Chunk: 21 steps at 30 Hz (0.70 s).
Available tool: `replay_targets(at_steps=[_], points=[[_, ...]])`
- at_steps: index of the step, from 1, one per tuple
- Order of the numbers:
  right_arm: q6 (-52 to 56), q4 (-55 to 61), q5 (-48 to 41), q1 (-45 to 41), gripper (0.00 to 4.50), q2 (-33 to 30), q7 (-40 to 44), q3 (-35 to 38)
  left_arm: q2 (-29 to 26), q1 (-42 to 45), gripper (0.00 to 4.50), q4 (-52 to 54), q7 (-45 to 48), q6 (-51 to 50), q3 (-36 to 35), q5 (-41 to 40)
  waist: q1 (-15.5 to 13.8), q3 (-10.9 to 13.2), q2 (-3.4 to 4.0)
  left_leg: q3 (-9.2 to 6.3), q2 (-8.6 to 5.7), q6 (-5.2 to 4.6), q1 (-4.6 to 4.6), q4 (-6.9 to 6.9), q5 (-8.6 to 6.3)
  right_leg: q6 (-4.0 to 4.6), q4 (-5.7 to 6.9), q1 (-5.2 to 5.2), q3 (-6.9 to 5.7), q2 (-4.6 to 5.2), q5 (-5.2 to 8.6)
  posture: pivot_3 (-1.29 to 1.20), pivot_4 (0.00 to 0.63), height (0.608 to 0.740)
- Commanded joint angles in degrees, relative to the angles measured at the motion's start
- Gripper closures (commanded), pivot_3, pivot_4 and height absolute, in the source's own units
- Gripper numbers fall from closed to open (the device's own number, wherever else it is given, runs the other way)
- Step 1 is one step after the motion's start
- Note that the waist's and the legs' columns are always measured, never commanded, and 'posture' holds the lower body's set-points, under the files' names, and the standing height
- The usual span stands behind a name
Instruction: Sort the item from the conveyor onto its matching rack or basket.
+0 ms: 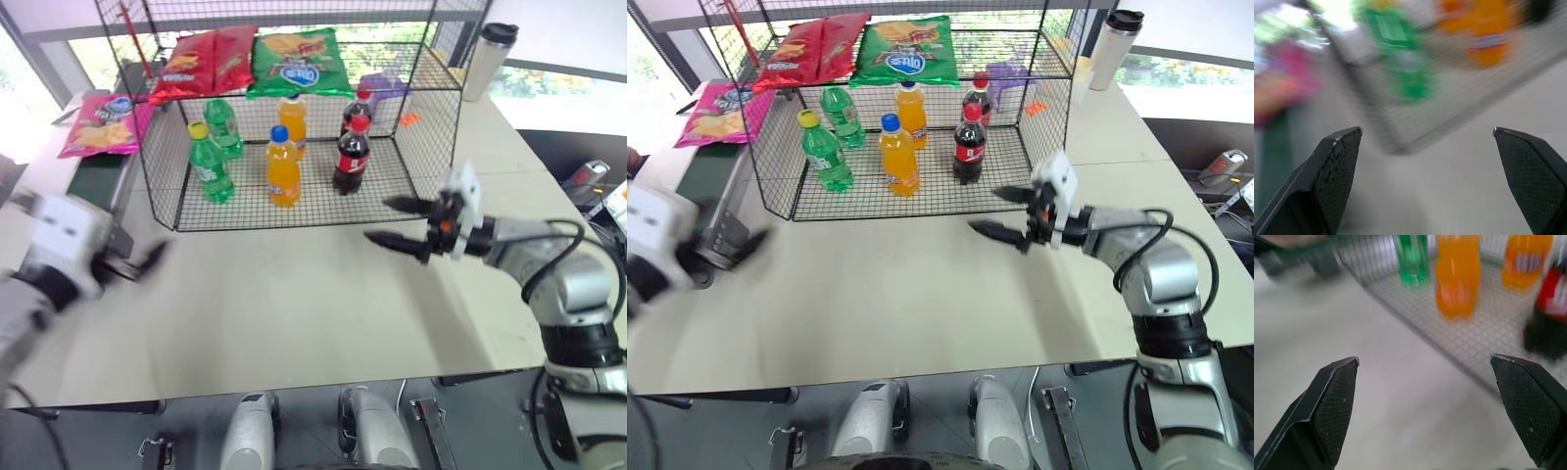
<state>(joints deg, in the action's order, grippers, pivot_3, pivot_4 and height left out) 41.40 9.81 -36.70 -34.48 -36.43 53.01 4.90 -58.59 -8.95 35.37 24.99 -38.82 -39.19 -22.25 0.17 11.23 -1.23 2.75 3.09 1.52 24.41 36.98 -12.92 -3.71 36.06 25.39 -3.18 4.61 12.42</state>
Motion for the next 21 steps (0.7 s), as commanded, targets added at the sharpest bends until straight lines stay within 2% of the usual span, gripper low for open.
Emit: replay_targets(at_steps=[1, 3, 5, 11, 21], points=[[2.0, 3.8, -3.3, -3.8, 0.07, 2.3, -1.2, -0.8, -6.3, -8.4, 0.0, -5.6, 1.6, 13.2, -3.2, 21.2, 0.4, -0.1, 0.12, 0.03, -0.01, 0.01, -0.01, -0.1, -0.01, -0.02, -0.06, -0.01, -0.01, 0.04, 0.02, 0.0, 0.15, 0.74], [0.4, 3.5, -0.5, -5.8, 0.07, 4.3, -1.5, -4.7, -10.6, -16.9, 0.0, -12.5, -0.1, 23.6, -4.7, 37.3, 0.5, -0.1, 0.12, 0.11, -0.01, 0.02, 0.0, -0.21, -0.01, -0.02, -0.18, 0.01, -0.01, 0.08, 0.02, 0.0, 0.15, 0.74], [-1.1, 2.6, 1.3, -6.6, 0.07, 5.6, -1.3, -7.1, -11.0, -19.8, 0.0, -16.3, -1.2, 28.6, -5.4, 43.1, 0.5, -0.1, 0.13, 0.25, -0.02, 0.03, 0.02, -0.42, -0.01, 0.0, -0.3, 0.14, 0.01, 0.12, 0.0, 0.0, 0.15, 0.74], [-3.2, 1.3, 3.5, -7.7, 0.07, 7.2, 0.2, -10.1, -6.7, -17.4, 0.0, -20.8, -4.0, 34.6, 0.6, 48.9, 0.4, -0.1, 0.12, 0.29, -0.01, 0.04, 0.1, -0.64, -0.01, -0.01, -0.62, 0.15, -0.01, 0.23, -0.02, 0.0, 0.15, 0.74], [-2.7, 1.6, 4.3, -7.4, 0.07, 5.5, 1.5, -9.8, -1.5, -10.0, 0.0, -25.8, -5.3, 38.2, 9.5, 51.3, 0.5, -0.1, 0.1, 0.37, -0.02, 0.02, 0.05, -0.75, 0.0, -0.07, -0.58, 0.16, -0.03, 0.23, -0.04, 0.0, 0.15, 0.74]])
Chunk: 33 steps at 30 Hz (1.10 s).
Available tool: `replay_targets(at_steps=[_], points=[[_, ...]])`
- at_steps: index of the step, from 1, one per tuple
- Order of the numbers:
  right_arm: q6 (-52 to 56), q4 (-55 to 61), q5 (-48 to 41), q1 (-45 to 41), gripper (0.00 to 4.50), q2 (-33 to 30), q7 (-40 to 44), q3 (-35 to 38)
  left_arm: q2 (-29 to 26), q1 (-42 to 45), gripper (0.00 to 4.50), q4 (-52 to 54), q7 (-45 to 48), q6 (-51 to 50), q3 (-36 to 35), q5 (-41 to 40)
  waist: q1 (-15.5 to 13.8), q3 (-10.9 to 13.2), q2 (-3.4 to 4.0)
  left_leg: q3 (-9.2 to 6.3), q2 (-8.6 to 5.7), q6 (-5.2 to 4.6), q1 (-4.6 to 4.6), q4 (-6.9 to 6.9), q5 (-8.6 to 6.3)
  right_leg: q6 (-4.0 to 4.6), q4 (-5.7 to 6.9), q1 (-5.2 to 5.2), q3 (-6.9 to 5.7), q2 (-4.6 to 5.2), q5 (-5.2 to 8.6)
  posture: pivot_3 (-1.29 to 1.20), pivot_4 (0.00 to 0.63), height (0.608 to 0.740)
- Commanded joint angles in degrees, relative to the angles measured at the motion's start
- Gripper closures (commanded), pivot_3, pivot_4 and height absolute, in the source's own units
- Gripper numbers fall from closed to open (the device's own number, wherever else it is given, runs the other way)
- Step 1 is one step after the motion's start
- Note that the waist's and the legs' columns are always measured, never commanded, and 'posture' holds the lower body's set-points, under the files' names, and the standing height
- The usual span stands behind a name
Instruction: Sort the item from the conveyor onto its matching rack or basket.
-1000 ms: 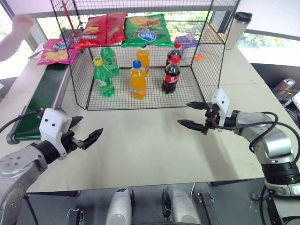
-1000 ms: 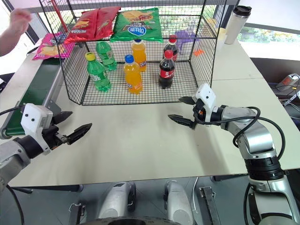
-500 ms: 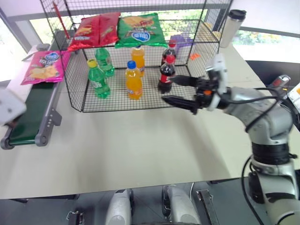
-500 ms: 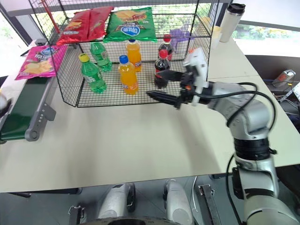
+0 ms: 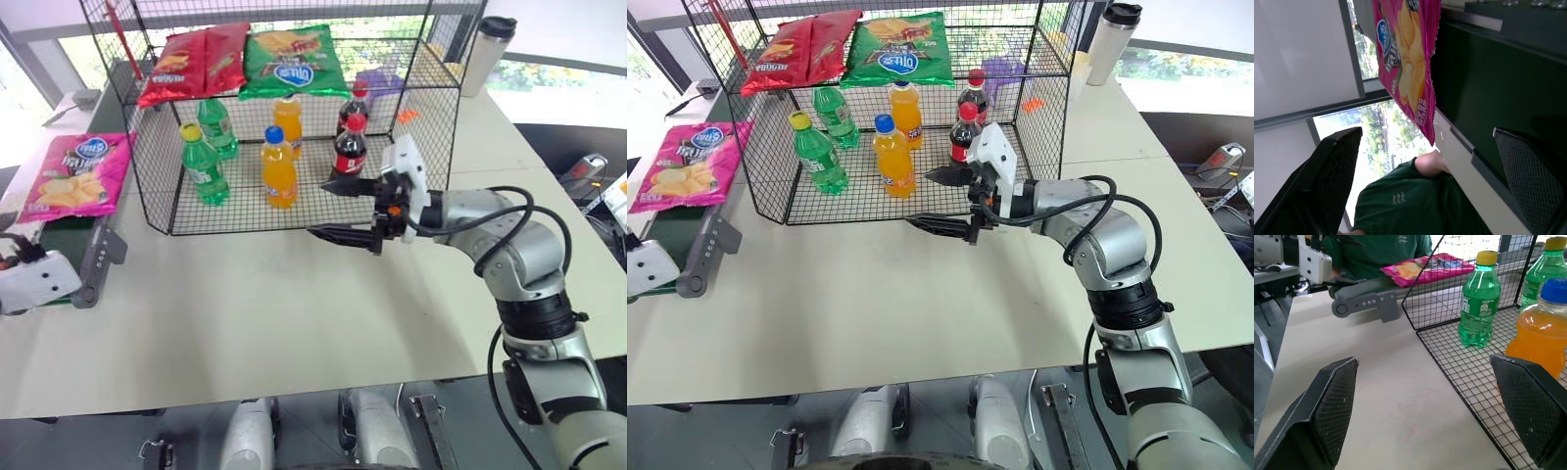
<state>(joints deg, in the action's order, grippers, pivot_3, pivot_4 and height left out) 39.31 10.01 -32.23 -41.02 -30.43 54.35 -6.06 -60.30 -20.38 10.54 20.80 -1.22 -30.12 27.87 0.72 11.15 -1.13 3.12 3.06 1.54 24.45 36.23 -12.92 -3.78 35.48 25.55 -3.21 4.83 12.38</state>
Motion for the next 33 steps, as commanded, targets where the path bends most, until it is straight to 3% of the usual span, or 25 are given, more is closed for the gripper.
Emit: replay_targets(at_steps=[1, 15, 18, 25, 26, 33], points=[[-0.6, 1.4, -0.1, -0.8, 0.07, -0.5, 0.0, 1.2, 0.4, 2.2, 0.0, -1.5, -1.2, 0.9, 1.0, 1.5, 0.0, 0.0, 0.0, -0.01, 0.0, 0.0, -0.01, 0.01, 0.0, 0.0, 0.04, 0.0, 0.0, -0.01, 0.0, 0.0, 0.15, 0.74], [-0.3, 3.4, 0.4, 0.9, 0.07, -1.3, -2.4, 2.4, 1.2, 11.4, 0.0, -6.3, -3.0, -0.5, 8.8, 4.8, -0.2, 0.0, 0.0, -0.03, 0.0, 0.0, -0.08, 0.09, 0.01, -0.23, 0.28, -0.02, -0.01, -0.02, -0.12, 0.0, 0.15, 0.74], [-0.4, 3.6, 0.6, 1.1, 0.0, -1.5, -2.7, 2.4, 1.4, 12.9, 0.79, -7.0, -2.8, -1.4, 10.2, 5.4, -0.1, 0.0, 0.0, -0.04, 0.01, 0.0, -0.1, 0.15, 0.01, -0.23, 0.4, -0.01, -0.01, -0.03, -0.12, 0.0, 0.15, 0.74], [-0.9, 3.3, 1.0, 1.2, 0.0, -1.6, -3.3, 2.5, 1.5, 14.1, 4.21, -6.5, -3.1, -3.0, 10.9, 6.5, 0.0, 0.0, -0.01, -0.06, 0.01, 0.0, -0.1, 0.18, 0.01, -0.24, 0.53, 0.02, -0.01, -0.04, -0.12, 0.0, 0.15, 0.74], [-1.0, 3.2, 1.1, 1.2, 0.0, -1.5, -3.4, 2.4, 1.4, 14.3, 4.47, -6.3, -3.3, -3.2, 10.7, 6.8, 0.0, 0.0, 0.0, -0.06, 0.01, 0.0, -0.1, 0.19, 0.02, -0.24, 0.54, 0.02, -0.01, -0.03, -0.12, 0.0, 0.15, 0.74], [-2.3, 2.1, 1.8, 1.3, 0.0, -0.9, -3.6, 2.4, 0.1, 14.9, 4.47, -3.4, -0.9, -6.8, 5.9, 6.1, -0.1, 0.0, -0.01, -0.07, 0.01, 0.0, -0.09, 0.25, 0.01, -0.24, 0.57, 0.02, -0.01, -0.04, -0.12, 0.0, 0.15, 0.74]])
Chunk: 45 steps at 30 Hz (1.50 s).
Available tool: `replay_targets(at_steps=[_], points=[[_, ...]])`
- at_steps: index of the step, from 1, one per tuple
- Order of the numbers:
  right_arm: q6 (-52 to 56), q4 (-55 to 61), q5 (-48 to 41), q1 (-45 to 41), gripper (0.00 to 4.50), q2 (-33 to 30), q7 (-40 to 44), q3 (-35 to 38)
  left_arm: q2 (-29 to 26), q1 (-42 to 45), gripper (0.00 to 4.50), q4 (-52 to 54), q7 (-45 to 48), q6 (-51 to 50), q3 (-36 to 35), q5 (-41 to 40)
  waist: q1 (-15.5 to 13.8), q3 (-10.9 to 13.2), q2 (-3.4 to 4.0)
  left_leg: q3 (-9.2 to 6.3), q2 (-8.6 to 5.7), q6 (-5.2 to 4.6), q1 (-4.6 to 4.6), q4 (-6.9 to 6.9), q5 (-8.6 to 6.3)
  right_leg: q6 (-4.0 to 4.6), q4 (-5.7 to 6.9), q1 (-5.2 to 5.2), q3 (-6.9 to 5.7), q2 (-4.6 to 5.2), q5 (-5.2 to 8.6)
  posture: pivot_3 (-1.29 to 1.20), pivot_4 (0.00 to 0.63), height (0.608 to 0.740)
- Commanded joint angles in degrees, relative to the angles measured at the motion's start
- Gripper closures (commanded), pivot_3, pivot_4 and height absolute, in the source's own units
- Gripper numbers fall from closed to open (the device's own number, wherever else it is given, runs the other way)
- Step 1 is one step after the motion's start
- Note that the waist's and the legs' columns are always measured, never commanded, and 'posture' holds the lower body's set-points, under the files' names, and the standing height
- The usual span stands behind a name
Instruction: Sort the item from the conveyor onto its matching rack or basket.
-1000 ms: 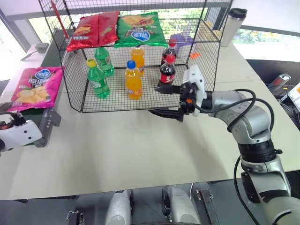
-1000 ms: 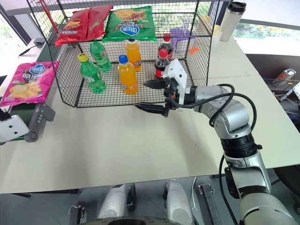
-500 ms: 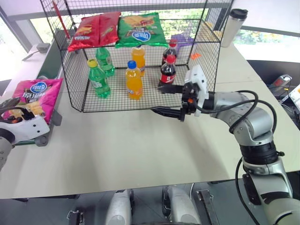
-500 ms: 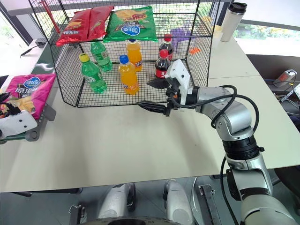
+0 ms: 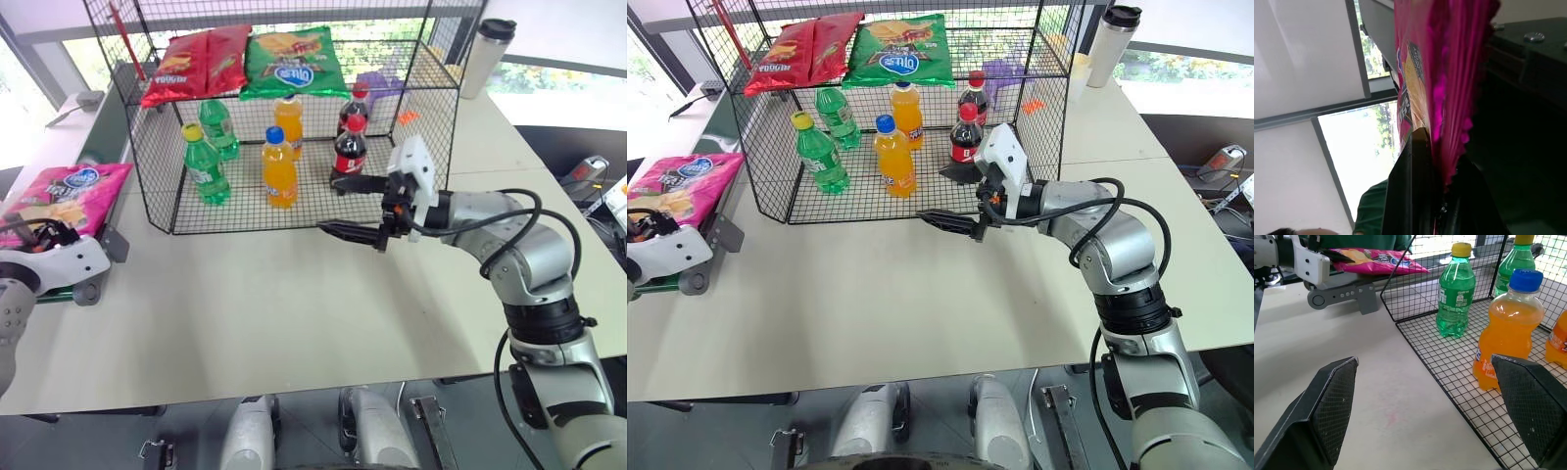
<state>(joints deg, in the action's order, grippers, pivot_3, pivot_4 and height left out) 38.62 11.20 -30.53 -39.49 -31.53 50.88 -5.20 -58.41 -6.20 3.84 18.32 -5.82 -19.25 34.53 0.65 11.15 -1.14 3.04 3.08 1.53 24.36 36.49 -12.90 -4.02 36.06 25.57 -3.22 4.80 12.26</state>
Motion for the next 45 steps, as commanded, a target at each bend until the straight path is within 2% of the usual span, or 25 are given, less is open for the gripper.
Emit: replay_targets(at_steps=[1, 3, 6, 11, 13, 17, 19, 22, 27, 30, 34, 40, 45], points=[[-2.0, 0.5, 0.2, -0.4, 0.0, 0.1, 0.0, 1.7, -2.1, 1.0, 4.47, 4.2, 3.5, -3.3, -6.6, -2.0, 0.0, 0.0, -0.01, 0.0, 0.0, 0.0, 0.0, 0.0, 0.0, 0.0, 0.0, 0.0, 0.0, 0.0, 0.0, 0.0, 0.15, 0.74], [-2.8, -0.9, 0.5, -0.9, 0.0, -0.2, 0.2, 2.2, -2.6, 2.2, 4.47, 6.6, 10.3, -7.5, -12.0, -7.8, 0.0, 0.0, -0.01, 0.0, 0.01, 0.0, 0.01, 0.01, 0.0, 0.0, 0.0, 0.0, 0.0, 0.0, 0.0, 0.0, 0.15, 0.74], [-4.0, -3.7, 0.4, -2.1, 0.0, -0.6, 0.8, 3.8, -4.1, 6.9, 4.47, 10.6, 22.7, -19.3, -21.7, -18.4, 0.0, 0.0, -0.08, -0.06, 0.06, 0.0, 0.04, 0.07, 0.0, 0.01, 0.0, 0.0, -0.03, -0.07, 0.0, 0.0, 0.15, 0.74], [-6.8, -7.8, 0.2, -4.5, 0.0, -0.3, 1.5, 6.1, -9.9, 7.7, 4.47, 16.8, 46.6, -37.4, -37.0, -34.6, 0.3, 0.0, -0.02, -0.04, 0.05, 0.0, 0.05, 0.12, 0.0, -0.01, -0.02, -0.03, -0.03, -0.09, 0.01, 0.0, 0.15, 0.74], [-7.0, -8.8, -0.6, -5.2, 0.0, 0.2, 1.7, 6.9, -12.1, 7.8, 4.47, 17.5, 51.5, -42.5, -40.7, -38.1, 0.3, 0.0, -0.01, -0.05, 0.06, 0.0, 0.02, 0.1, 0.0, -0.02, 0.01, -0.03, -0.03, -0.11, 0.02, 0.0, 0.15, 0.74], [-5.2, -8.8, -4.3, -6.0, 0.0, 1.5, 1.5, 9.5, -16.5, 10.4, 4.47, 19.4, 60.9, -59.4, -45.8, -50.1, 0.3, 0.0, -0.02, -0.1, 0.08, 0.01, 0.01, 0.14, 0.01, 0.0, 0.04, -0.03, -0.02, -0.17, 0.03, 0.0, 0.15, 0.74], [-4.2, -7.9, -5.4, -5.6, 0.0, 1.6, 1.5, 10.0, -17.6, 12.8, 4.47, 20.6, 61.8, -65.6, -45.3, -55.7, 0.0, 0.1, 0.0, -0.13, 0.07, 0.01, 0.01, 0.18, 0.01, -0.03, 0.04, -0.09, -0.02, -0.16, 0.05, 0.0, 0.15, 0.74], [-3.3, -4.8, -6.0, -2.8, 0.0, 1.4, 1.4, 9.3, -18.2, 24.5, 4.47, 18.2, 57.8, -73.1, -38.9, -66.1, -0.2, 0.0, -0.04, -0.26, 0.06, 0.01, 0.03, 0.31, 0.0, -0.03, 0.06, -0.16, -0.03, -0.18, 0.07, 0.0, 0.15, 0.74], [-1.5, -1.1, -8.5, 0.7, 0.0, 3.9, -1.5, 10.3, -14.4, 41.4, 4.47, 15.3, 50.0, -75.7, -28.5, -76.9, 0.1, 0.0, -0.05, -0.32, 0.02, 0.01, 0.03, 0.5, 0.01, -0.05, 0.12, -0.27, -0.01, -0.19, 0.06, 0.0, 0.15, 0.74], [-1.1, 0.2, -9.6, 1.6, 0.0, 5.0, -2.3, 10.5, -11.7, 47.4, 4.47, 14.0, 46.4, -75.2, -23.4, -80.9, 0.1, 0.0, -0.04, -0.35, 0.02, 0.0, 0.03, 0.56, 0.01, -0.07, 0.19, -0.28, -0.01, -0.21, 0.05, 0.0, 0.15, 0.74], [-2.6, -0.2, -9.8, 0.4, 0.0, 6.4, -2.1, 9.8, -8.4, 51.8, 4.47, 11.5, 43.1, -72.0, -17.7, -83.8, 0.1, 0.0, -0.05, -0.35, 0.02, 0.0, 0.03, 0.57, 0.01, -0.08, 0.19, -0.28, -0.01, -0.21, 0.05, 0.0, 0.15, 0.74], [-7.9, -7.1, -6.7, -4.6, 0.0, 9.9, -0.1, 7.5, -5.4, 53.1, 4.47, 8.9, 42.3, -64.7, -10.1, -85.0, 0.2, 0.0, -0.05, -0.34, 0.02, 0.0, 0.03, 0.57, 0.01, -0.08, 0.2, -0.27, 0.0, -0.22, 0.05, 0.0, 0.15, 0.74], [-6.0, -7.3, -10.5, -7.7, 0.0, 12.8, 2.7, 6.8, -4.3, 53.4, 4.47, 8.2, 42.3, -61.4, -7.0, -86.3, 0.1, 0.0, -0.05, -0.34, 0.02, 0.0, 0.07, 0.58, 0.01, -0.09, 0.19, -0.26, 0.0, -0.21, 0.05, 0.0, 0.15, 0.74]])
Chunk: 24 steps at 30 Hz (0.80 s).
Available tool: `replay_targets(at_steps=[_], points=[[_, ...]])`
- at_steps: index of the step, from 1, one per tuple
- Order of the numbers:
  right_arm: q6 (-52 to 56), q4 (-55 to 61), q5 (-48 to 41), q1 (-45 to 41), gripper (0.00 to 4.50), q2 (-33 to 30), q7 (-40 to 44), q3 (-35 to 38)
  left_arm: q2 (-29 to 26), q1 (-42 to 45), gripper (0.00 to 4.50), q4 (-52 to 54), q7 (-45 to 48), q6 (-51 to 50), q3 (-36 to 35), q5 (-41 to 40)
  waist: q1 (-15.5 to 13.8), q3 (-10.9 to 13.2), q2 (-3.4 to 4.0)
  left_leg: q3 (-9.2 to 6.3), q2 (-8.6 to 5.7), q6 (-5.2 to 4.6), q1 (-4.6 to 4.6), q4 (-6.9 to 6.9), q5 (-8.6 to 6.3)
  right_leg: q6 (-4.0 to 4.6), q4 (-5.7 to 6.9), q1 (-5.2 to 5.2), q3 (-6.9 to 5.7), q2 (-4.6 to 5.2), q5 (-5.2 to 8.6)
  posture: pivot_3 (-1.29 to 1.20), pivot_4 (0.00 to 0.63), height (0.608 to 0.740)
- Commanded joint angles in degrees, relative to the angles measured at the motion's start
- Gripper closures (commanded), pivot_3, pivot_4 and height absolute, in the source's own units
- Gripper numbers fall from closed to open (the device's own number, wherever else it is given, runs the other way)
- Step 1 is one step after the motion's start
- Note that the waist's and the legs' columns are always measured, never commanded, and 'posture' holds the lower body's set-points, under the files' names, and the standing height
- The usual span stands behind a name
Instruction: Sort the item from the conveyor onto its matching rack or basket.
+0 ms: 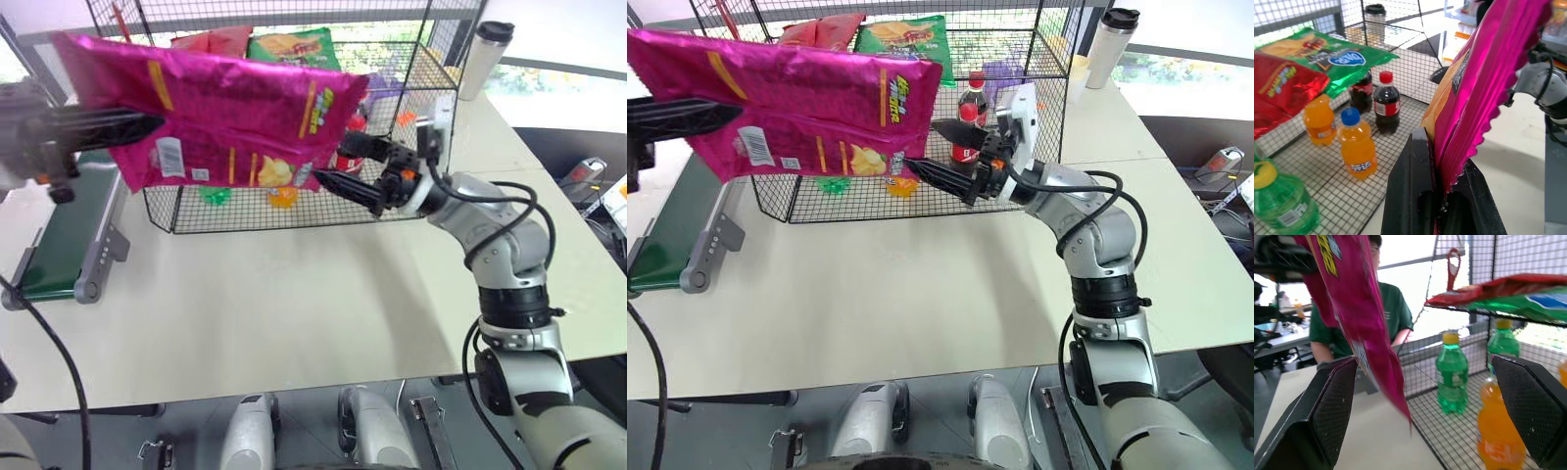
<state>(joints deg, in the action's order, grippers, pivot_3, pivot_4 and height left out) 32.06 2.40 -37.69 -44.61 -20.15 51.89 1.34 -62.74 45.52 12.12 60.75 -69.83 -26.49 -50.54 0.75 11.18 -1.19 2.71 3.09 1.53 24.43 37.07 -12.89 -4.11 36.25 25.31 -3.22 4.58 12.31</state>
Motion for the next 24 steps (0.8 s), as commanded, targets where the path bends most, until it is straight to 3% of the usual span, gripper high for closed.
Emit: replay_targets(at_steps=[1, 3, 6, 11, 14, 19, 20, 21, 24], points=[[1.4, 1.7, -4.2, -3.0, 0.0, 2.0, 2.3, -0.1, 0.4, 1.7, 4.47, -0.2, -0.1, 3.3, 0.9, -1.5, 0.0, 0.0, 0.0, 0.0, 0.0, 0.0, 0.0, 0.0, 0.0, 0.0, 0.0, 0.0, 0.0, 0.0, 0.0, 0.0, 0.15, 0.74], [1.9, 1.9, -4.7, -3.5, 0.0, 2.8, 3.3, -0.8, 1.2, 1.9, 4.47, -0.5, -0.5, 4.3, 1.9, -1.7, 0.0, 0.0, 0.0, 0.0, 0.0, 0.0, -0.01, 0.0, 0.0, 0.0, 0.0, -0.01, 0.0, 0.0, 0.0, 0.0, 0.15, 0.74], [2.0, 1.3, -4.8, -3.6, 0.86, 3.4, 3.6, -1.0, 1.6, 1.5, 4.5, -0.8, -0.5, 5.7, 3.1, -1.9, -0.1, 0.0, 0.0, -0.01, 0.0, 0.0, 0.0, 0.02, 0.0, 0.0, 0.01, -0.02, -0.01, 0.0, 0.0, 0.0, 0.15, 0.74], [2.4, 2.1, -4.9, -2.8, 3.27, 3.1, 4.1, -0.9, 1.6, 0.4, 4.5, -1.7, -0.6, 8.7, 4.0, -1.0, 0.0, 0.0, 0.0, -0.01, -0.01, 0.0, -0.01, 0.02, 0.0, 0.0, 0.01, -0.01, 0.0, 0.01, 0.0, 0.0, 0.15, 0.74], [2.6, 3.3, -4.9, -2.2, 4.43, 2.4, 4.5, -1.1, 2.3, -0.3, 4.5, -2.4, -1.0, 10.3, 4.2, -1.1, -0.1, 0.0, 0.0, 0.0, -0.01, 0.0, -0.01, 0.02, 0.0, 0.0, 0.01, -0.01, 0.0, 0.01, 0.0, 0.0, 0.15, 0.74], [3.5, 4.7, -4.9, -1.8, 4.43, 1.6, 3.8, -1.1, 3.4, -0.9, 4.5, -2.9, -1.6, 10.1, 4.6, -2.5, -0.1, 0.0, 0.0, 0.0, -0.01, 0.0, 0.0, 0.03, 0.0, -0.01, 0.01, -0.01, 0.0, 0.01, 0.0, 0.0, 0.15, 0.74], [3.8, 5.2, -4.9, -1.7, 4.5, 1.4, 3.4, -0.9, 3.6, -1.3, 3.94, -3.1, -1.6, 9.6, 4.5, -3.0, -0.1, 0.0, 0.0, 0.0, -0.01, 0.0, 0.0, 0.03, 0.0, 0.0, 0.01, -0.01, 0.0, 0.01, 0.0, 0.0, 0.15, 0.74], [4.0, 5.7, -4.9, -1.7, 4.5, 1.1, 3.1, -0.7, 3.5, -2.0, 3.74, -3.3, -1.3, 9.4, 4.5, -3.1, -0.1, 0.0, 0.0, 0.0, -0.01, 0.0, -0.01, 0.03, 0.0, 0.0, 0.01, -0.01, 0.0, 0.01, 0.0, 0.0, 0.15, 0.74], [4.6, 7.4, -4.8, -1.0, 4.5, -0.5, 1.9, 0.1, 3.5, -4.0, 2.45, -3.8, -1.0, 8.9, 3.3, -4.3, -0.1, 0.0, 0.0, 0.0, -0.01, 0.0, -0.01, 0.03, 0.0, 0.0, 0.02, -0.01, 0.0, 0.01, 0.0, 0.0, 0.15, 0.74]])
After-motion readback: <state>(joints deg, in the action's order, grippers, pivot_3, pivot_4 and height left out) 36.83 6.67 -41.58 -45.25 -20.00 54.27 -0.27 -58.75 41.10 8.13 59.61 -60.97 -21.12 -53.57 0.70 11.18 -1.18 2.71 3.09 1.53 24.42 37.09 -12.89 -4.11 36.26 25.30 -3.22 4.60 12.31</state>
